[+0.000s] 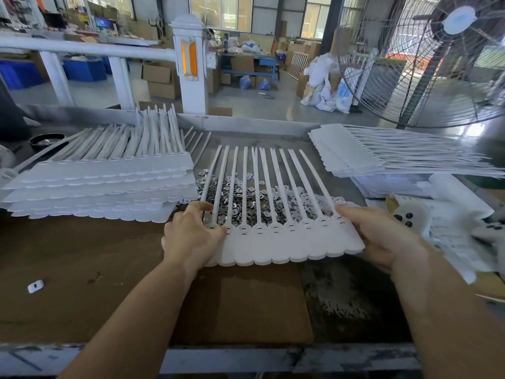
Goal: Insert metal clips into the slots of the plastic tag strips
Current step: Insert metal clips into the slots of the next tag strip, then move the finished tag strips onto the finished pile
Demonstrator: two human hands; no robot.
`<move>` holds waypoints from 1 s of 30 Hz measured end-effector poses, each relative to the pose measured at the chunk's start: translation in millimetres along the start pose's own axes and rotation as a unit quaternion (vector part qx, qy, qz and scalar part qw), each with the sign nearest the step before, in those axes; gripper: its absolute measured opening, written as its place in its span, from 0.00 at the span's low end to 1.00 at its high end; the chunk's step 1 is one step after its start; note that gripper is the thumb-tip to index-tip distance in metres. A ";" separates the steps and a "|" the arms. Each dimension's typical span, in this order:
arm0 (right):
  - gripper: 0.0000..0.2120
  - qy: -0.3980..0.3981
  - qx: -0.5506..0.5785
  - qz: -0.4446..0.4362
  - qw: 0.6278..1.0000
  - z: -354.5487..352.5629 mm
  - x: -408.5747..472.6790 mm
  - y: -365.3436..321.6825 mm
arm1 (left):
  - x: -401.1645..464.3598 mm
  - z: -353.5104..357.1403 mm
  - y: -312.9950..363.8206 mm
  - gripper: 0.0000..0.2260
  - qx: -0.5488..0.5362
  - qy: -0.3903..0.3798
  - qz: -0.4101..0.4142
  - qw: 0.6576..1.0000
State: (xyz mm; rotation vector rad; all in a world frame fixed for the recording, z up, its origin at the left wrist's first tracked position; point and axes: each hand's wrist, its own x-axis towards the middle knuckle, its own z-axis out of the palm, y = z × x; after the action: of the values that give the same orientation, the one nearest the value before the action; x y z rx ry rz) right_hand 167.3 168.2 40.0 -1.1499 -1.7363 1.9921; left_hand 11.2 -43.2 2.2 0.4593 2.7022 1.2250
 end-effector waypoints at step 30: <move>0.06 0.047 0.032 -0.154 0.986 -9.8 1.3 7.3 | 13.6 -8.4 10.5 0.20 -0.441 -0.073 -0.038 0.894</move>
State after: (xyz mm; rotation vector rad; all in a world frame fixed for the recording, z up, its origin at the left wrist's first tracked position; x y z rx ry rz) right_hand 175.4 174.3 33.0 -0.8780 -1.6722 1.7666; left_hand -1.4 -38.2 15.6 0.2821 1.7350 2.0736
